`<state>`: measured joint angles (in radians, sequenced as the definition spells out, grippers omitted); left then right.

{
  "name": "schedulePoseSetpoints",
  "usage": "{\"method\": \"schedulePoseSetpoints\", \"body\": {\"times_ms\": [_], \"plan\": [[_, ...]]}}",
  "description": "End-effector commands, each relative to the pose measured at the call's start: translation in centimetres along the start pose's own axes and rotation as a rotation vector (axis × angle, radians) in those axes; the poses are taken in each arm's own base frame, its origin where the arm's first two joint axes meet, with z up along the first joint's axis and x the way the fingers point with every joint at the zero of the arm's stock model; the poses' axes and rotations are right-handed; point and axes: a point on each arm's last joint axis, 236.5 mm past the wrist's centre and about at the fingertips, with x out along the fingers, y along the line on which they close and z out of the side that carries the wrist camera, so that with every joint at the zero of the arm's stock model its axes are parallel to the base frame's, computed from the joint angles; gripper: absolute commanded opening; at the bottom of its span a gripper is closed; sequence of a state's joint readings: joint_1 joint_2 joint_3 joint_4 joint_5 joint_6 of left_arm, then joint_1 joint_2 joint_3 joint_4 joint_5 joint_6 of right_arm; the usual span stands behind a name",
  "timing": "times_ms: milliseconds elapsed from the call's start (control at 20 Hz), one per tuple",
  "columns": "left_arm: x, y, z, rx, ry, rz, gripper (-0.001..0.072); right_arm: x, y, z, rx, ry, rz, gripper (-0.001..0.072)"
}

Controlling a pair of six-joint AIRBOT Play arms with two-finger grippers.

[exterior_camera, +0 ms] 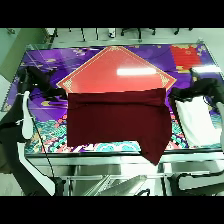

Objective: Fold the shirts.

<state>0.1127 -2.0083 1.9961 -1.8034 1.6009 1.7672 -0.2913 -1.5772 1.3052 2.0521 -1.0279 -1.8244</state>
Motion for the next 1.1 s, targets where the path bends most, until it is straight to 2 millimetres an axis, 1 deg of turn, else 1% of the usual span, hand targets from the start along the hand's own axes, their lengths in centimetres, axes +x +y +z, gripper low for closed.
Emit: {"method": "schedulePoseSetpoints", "body": {"times_ms": [0,50,100,150,200,250,300,350,450,500,600,700,800,900,950,1000,1050], "plan": [[-3.3,2.0,-5.5,-0.162,0.139,0.049,0.0675,-5.8,-1.0,-4.2,0.061,0.112,0.014,0.0398],[-3.7,1.1,-6.8,-0.187,0.145,-0.006,0.0674,-6.8,-1.4,-6.4,0.090,0.149,0.019,0.0398],[-3.8,0.5,-8.2,-0.219,0.148,-0.046,0.0673,-7.4,-1.8,-9.3,0.127,0.182,0.022,0.0398],[-3.3,-0.3,-9.7,-0.241,0.144,-0.092,0.0655,-7.7,-2.2,-12.0,0.169,0.201,0.021,0.0399],[-2.4,-1.3,-11.4,-0.268,0.144,-0.139,0.0656,-7.6,-2.5,-14.9,0.222,0.218,0.030,0.0402],[-1.3,-2.2,-13.2,-0.279,0.150,-0.173,0.0656,-7.4,-2.5,-17.3,0.272,0.234,0.044,0.0443],[0.2,-2.9,-15.4,-0.300,0.176,-0.195,0.0656,-7.0,-2.7,-19.6,0.329,0.247,0.055,0.0537],[1.7,-3.5,-17.3,-0.317,0.200,-0.213,0.0656,-6.4,-2.8,-21.2,0.374,0.255,0.067,0.0539],[4.5,-3.9,-20.6,-0.344,0.227,-0.215,0.0656,-5.1,-2.2,-23.2,0.404,0.264,0.116,0.0538],[5.4,-4.3,-21.5,-0.353,0.230,-0.230,0.0656,-4.6,-1.5,-23.8,0.405,0.268,0.148,0.0538],[6.6,-5.3,-22.5,-0.362,0.225,-0.271,0.0656,-4.0,-1.4,-24.2,0.418,0.264,0.157,0.0538],[7.5,-6.2,-22.7,-0.381,0.216,-0.311,0.0656,-3.7,-1.6,-24.6,0.427,0.265,0.152,0.0538],[8.0,-7.1,-22.4,-0.392,0.188,-0.357,0.0656,-3.4,-1.4,-25.0,0.443,0.279,0.160,0.0538],[7.7,-7.0,-21.6,-0.385,0.162,-0.357,0.0650,-2.9,-1.4,-25.8,0.450,0.305,0.168,0.0538],[7.4,-6.8,-20.9,-0.377,0.143,-0.352,0.0468,-2.5,-1.5,-25.7,0.446,0.303,0.176,0.0538],[7.0,-6.6,-20.2,-0.363,0.122,-0.349,0.0224,-2.1,-1.3,-25.3,0.444,0.286,0.198,0.0538],[6.6,-6.6,-19.6,-0.345,0.108,-0.348,0.0039,-1.7,-1.1,-25.0,0.457,0.273,0.216,0.0538]]}}
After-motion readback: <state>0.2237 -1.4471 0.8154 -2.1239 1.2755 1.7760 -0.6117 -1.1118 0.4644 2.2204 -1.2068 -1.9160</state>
